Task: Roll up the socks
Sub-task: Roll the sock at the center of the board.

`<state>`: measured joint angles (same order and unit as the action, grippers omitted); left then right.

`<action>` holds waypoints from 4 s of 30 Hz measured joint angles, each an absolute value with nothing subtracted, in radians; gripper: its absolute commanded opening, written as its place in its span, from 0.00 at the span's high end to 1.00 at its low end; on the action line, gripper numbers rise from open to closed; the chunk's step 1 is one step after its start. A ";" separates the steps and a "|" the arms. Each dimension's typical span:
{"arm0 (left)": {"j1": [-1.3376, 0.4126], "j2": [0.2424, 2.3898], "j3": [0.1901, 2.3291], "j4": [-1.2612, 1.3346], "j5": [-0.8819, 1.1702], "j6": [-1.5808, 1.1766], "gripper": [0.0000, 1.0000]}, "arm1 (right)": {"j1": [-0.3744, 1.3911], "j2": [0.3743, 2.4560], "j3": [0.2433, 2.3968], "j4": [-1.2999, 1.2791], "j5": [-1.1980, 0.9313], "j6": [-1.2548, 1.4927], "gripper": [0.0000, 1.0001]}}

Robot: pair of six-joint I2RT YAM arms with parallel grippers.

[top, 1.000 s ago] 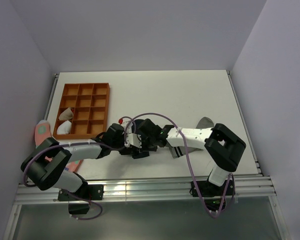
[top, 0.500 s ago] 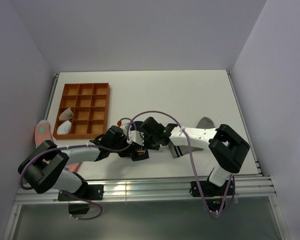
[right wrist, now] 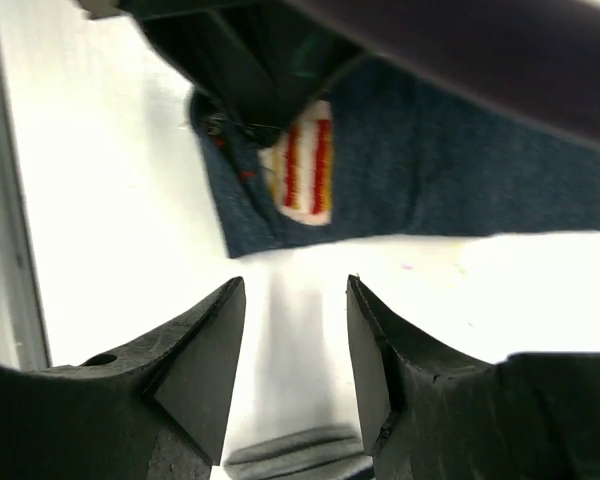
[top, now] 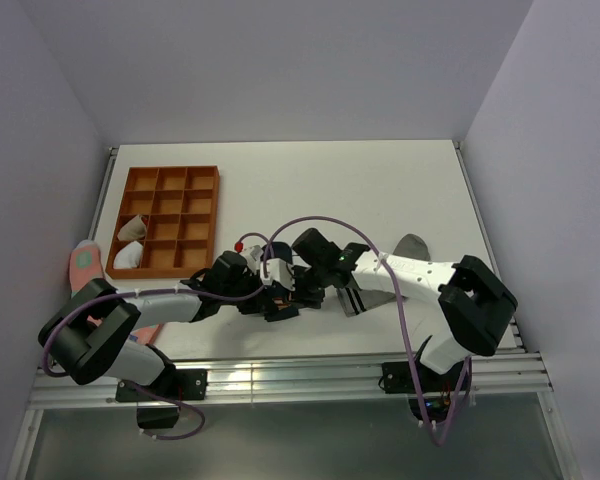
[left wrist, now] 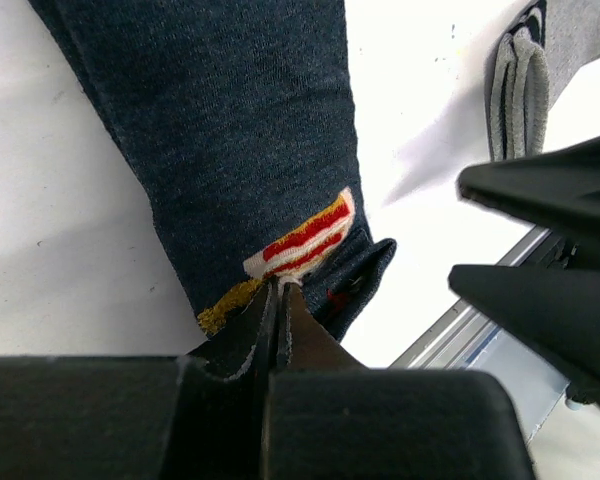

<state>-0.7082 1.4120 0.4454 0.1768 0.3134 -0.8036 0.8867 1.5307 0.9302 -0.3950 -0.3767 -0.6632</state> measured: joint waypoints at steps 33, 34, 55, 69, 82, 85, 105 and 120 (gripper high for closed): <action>-0.682 1.420 0.457 0.161 0.326 -0.805 1.00 | 0.969 1.731 1.035 -0.350 -0.401 -0.562 0.67; -0.679 1.420 0.457 0.160 0.328 -0.805 1.00 | 0.969 1.737 1.035 -0.345 -0.401 -0.557 0.67; -0.628 1.319 0.416 0.139 0.219 -0.814 0.64 | 0.872 1.926 1.258 -0.495 -0.689 -0.582 0.77; -0.616 1.280 0.390 0.139 0.163 -0.833 0.65 | 0.869 1.986 1.327 -0.554 -0.770 -0.630 0.77; -0.659 1.280 0.394 0.161 0.157 -0.829 0.72 | 0.795 1.742 1.209 -0.508 -0.566 -0.512 0.53; -0.660 1.280 0.394 0.168 0.160 -0.829 0.69 | 0.767 1.668 1.171 -0.483 -0.512 -0.516 0.53; -0.673 0.992 0.410 -0.047 -0.154 -0.976 0.64 | 0.973 1.526 0.865 -0.178 -0.287 -0.700 0.43; -0.655 1.177 0.396 -0.052 -0.223 -1.042 0.68 | 1.090 1.555 0.847 -0.094 -0.251 -0.747 0.39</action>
<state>-0.6552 1.1770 0.3958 -0.0517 -0.2226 -1.0420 1.0901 1.5551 0.8467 -0.0937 -0.2508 -0.7467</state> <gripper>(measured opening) 0.324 0.611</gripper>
